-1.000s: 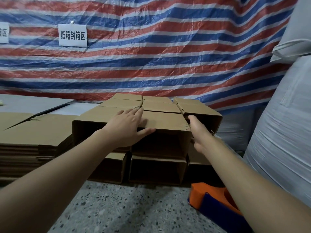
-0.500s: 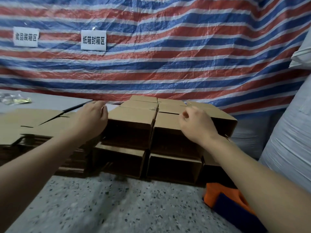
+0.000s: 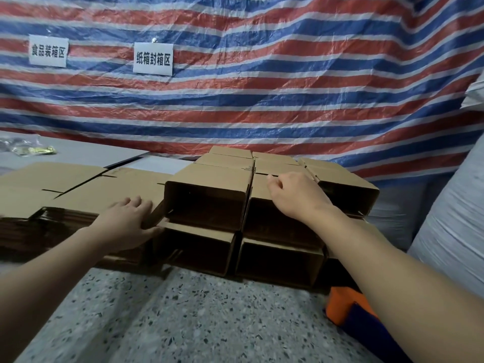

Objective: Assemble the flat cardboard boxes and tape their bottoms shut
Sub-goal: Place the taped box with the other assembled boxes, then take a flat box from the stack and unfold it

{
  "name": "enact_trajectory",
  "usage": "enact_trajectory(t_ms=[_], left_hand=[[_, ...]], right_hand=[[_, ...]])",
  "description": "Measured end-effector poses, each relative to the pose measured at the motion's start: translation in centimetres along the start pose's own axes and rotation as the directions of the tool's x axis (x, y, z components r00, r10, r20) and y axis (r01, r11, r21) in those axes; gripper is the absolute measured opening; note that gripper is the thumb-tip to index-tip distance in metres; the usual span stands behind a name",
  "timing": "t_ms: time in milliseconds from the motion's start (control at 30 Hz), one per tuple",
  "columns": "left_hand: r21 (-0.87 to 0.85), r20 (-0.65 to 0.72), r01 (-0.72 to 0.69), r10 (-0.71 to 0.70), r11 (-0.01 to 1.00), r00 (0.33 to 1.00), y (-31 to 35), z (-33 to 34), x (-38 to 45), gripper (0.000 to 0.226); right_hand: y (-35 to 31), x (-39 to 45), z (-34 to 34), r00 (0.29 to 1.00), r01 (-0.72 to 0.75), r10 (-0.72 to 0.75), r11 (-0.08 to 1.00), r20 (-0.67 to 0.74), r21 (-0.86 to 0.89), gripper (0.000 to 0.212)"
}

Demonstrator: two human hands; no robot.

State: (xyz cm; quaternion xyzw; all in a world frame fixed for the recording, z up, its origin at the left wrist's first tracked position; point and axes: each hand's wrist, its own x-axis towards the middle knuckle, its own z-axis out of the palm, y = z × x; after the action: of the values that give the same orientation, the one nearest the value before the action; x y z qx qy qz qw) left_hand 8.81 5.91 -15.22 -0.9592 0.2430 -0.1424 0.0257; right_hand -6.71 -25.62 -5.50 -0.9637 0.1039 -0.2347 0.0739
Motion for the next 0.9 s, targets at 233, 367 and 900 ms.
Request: enact_trajectory(t_ms=[233, 367, 900], left_hand=[[-0.010, -0.133, 0.013, -0.014, 1.000, 0.991, 0.3, -0.4, -1.3, 0.041], [-0.027, -0.134, -0.006, 0.002, 1.000, 0.991, 0.1, -0.3, -2.0, 0.039], [-0.418, -0.742, -0.189, -0.214, 0.889, 0.635, 2.5, -14.0, -4.4, 0.029]], right_hand=[[0.5, 0.1, 0.4, 0.999, -0.006, 0.009, 0.996, -0.040, 0.086, 0.057], [0.6, 0.2, 0.3, 0.999, -0.010, 0.016, 0.995, -0.052, 0.103, 0.058], [-0.2, 1.1, -1.5, 0.996, -0.080, 0.084, 0.987, -0.028, 0.141, 0.049]])
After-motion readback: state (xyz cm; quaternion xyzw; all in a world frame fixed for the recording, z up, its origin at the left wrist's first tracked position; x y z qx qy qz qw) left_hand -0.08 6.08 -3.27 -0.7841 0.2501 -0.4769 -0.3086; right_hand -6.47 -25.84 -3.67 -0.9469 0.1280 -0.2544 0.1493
